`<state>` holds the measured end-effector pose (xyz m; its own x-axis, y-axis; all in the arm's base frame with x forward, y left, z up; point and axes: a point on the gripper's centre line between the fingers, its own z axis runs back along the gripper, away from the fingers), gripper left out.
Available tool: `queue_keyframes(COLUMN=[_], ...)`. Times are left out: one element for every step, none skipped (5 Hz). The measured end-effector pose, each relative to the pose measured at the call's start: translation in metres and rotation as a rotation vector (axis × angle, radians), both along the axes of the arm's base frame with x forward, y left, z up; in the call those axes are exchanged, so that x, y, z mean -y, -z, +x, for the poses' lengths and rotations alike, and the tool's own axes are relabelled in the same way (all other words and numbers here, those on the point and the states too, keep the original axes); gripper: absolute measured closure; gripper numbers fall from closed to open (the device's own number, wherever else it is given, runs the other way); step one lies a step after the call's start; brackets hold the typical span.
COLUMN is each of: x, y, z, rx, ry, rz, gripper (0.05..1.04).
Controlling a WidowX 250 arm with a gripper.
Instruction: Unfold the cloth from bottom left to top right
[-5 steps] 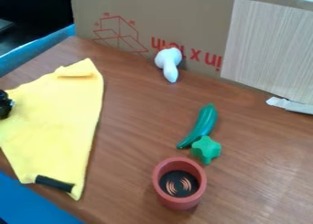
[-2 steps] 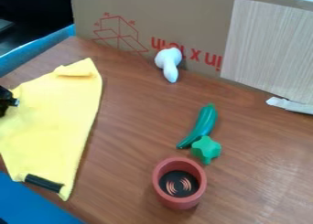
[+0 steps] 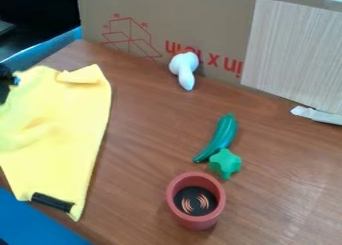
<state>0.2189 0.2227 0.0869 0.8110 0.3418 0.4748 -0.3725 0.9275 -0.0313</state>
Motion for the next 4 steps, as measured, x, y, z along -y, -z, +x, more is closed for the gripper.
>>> queue_keyframes(x=[0.019,0.041,0.062,0.086], y=[-0.016,-0.013,-0.011,-0.015], z=[0.012,0.026,0.041,0.058], rx=[0.02,-0.01,-0.037,-0.04], ry=[0.031,0.053,0.051,0.055], rz=[-0.005,-0.027,-0.068,-0.092], gripper=[1.032,1.032,1.032,1.032])
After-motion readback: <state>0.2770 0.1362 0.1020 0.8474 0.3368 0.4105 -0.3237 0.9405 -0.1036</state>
